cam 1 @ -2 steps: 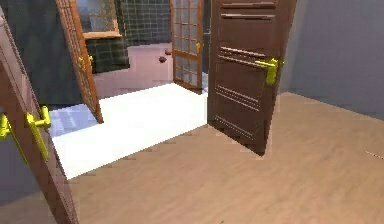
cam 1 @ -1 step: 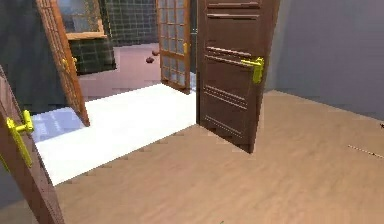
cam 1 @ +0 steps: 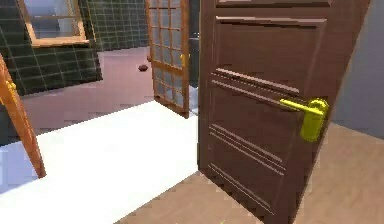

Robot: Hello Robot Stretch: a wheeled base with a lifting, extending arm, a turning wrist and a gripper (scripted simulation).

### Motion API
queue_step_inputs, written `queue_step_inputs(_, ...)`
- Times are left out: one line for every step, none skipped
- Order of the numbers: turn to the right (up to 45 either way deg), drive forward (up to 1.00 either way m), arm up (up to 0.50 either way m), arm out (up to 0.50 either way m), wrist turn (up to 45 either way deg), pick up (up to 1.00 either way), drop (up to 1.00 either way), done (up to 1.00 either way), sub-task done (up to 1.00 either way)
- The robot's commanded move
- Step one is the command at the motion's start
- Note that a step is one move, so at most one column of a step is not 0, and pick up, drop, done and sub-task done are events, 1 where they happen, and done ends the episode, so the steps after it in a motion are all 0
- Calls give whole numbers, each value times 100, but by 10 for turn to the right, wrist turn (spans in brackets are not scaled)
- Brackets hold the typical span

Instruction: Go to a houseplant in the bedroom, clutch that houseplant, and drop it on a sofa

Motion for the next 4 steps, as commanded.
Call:
queue_step_inputs(-270, 0, 0, 0, 0, 0, 0, 0, 0)
queue_step_inputs(0, 10, 0, 0, 0, 0, 0, 0, 0)
queue_step_inputs(60, 0, 0, 0, 0, 0, 0, 0, 0)
queue_step_inputs(30, 0, 0, 0, 0, 0, 0, 0, 0)
